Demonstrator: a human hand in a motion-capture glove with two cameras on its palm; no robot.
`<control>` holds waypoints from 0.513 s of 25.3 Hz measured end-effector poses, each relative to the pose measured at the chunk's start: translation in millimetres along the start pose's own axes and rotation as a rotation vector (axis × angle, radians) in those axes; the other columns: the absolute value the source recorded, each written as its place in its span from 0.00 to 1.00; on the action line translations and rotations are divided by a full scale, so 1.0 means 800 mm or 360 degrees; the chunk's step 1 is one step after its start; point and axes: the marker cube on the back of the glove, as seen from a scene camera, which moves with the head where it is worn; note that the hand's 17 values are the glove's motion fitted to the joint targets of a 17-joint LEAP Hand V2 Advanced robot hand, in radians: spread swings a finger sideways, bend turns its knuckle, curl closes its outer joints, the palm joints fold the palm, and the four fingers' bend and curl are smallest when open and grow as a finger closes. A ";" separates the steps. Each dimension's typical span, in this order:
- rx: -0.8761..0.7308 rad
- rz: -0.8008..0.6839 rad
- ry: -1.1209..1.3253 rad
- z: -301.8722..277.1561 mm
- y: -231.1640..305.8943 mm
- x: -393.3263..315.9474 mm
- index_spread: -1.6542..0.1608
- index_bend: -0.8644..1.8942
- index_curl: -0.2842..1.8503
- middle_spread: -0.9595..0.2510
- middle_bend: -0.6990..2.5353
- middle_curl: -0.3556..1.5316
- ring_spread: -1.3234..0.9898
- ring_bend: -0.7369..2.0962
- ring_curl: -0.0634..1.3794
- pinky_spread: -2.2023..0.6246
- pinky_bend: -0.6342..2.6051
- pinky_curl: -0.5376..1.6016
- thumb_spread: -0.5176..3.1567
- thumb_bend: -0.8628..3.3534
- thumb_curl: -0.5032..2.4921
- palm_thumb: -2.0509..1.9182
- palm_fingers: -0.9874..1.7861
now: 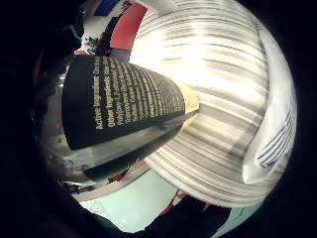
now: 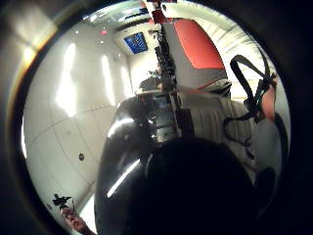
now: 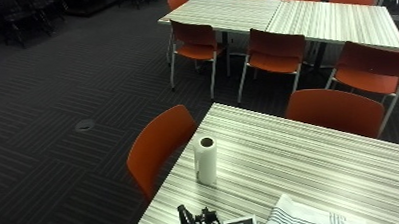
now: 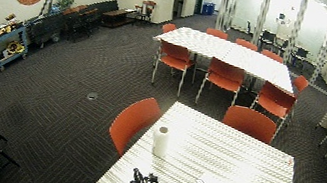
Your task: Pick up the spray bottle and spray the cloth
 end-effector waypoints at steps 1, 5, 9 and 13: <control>-0.0003 -0.0001 -0.0003 0.001 0.000 0.000 0.84 0.50 0.41 0.71 0.33 0.47 0.50 0.36 0.37 0.79 0.23 0.33 0.30 0.20 0.43 0.78 0.69; -0.0033 0.0012 -0.0004 0.005 -0.001 0.004 0.84 0.48 0.40 0.71 0.33 0.47 0.50 0.37 0.38 0.79 0.23 0.33 0.31 0.20 0.42 0.77 0.68; -0.0102 0.0002 0.0040 0.008 0.001 0.010 0.79 0.39 0.38 0.72 0.29 0.45 0.52 0.36 0.39 0.81 0.27 0.35 0.34 0.19 0.41 0.75 0.52; -0.0169 0.0004 0.0082 0.010 0.003 0.009 0.74 0.34 0.35 0.71 0.28 0.44 0.54 0.35 0.39 0.82 0.29 0.37 0.36 0.19 0.39 0.73 0.44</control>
